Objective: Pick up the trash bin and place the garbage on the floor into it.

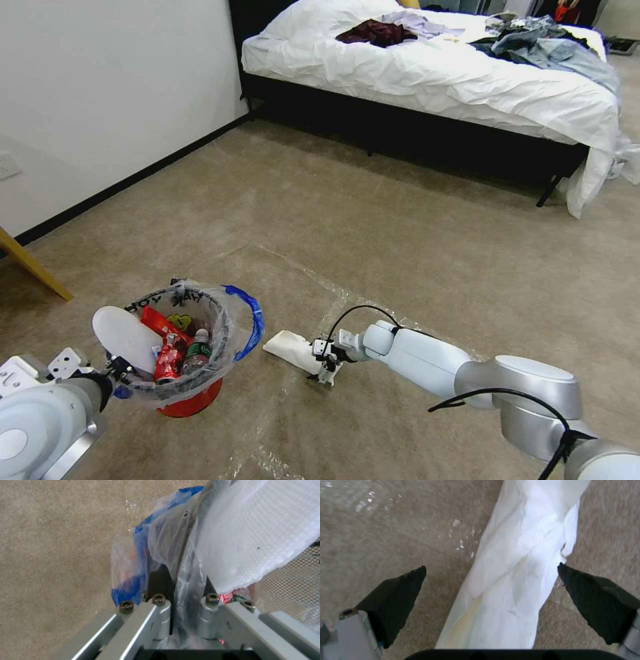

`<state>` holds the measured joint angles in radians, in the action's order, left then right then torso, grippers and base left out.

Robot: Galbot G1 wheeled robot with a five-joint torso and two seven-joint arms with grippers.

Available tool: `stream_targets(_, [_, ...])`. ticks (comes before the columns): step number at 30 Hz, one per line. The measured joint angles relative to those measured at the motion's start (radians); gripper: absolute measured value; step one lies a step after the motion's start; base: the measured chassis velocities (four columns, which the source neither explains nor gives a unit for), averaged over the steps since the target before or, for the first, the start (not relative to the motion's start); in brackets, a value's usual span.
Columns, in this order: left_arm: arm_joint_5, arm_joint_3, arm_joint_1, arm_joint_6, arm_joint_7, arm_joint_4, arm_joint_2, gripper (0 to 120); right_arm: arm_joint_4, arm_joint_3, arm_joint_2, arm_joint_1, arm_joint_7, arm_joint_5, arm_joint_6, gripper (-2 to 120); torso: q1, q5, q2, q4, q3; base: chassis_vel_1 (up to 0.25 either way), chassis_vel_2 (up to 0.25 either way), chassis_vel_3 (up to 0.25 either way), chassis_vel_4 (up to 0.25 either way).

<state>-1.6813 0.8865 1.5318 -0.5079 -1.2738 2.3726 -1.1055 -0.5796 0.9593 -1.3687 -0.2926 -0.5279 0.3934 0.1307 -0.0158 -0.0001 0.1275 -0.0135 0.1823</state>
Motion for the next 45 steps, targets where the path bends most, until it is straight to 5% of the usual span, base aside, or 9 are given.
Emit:
stream_targets(11, [0.004,-0.001,0.001,0.0,0.003,0.004,0.001,4,0.108,-0.052,-0.056,-0.02,-0.006,0.005,-0.029,88,0.0,0.0,0.0,0.0,0.0,0.0,0.0,0.0,0.0])
stream_targets(30, [0.009,-0.018,-0.014,0.002,0.01,0.004,0.003,4,0.062,-0.068,-0.04,-0.047,0.015,0.009,-0.01,18,0.0,0.0001,0.0,-0.0001,0.0,0.0,0.0,0.0,0.0])
stream_targets(35, [0.014,-0.027,-0.017,0.004,0.012,-0.001,0.003,4,-0.052,-0.129,0.003,-0.052,0.066,0.073,-0.01,1,0.0,0.0003,0.0,-0.0003,0.0,0.0,0.0,0.0,0.0])
stream_targets(40, [0.017,-0.029,-0.015,0.004,0.013,-0.004,0.003,4,-0.171,-0.226,0.045,-0.054,0.17,0.16,-0.021,0,0.0,0.0003,0.0,0.0006,0.0,0.0,0.0,0.0,0.0])
stream_targets(43, [0.017,-0.028,-0.015,0.004,0.013,-0.005,0.005,4,-0.229,-0.277,0.082,-0.048,0.234,0.205,0.007,0,0.0,0.0003,0.0,0.0002,0.0,0.0,0.0,0.0,0.0])
stream_targets(45, [0.016,-0.029,-0.019,0.004,0.015,-0.01,0.008,4,-0.277,-0.353,0.133,-0.04,0.258,0.284,0.101,0,0.0,0.0001,0.0,-0.0006,0.0,0.0,0.0,0.0,0.0])
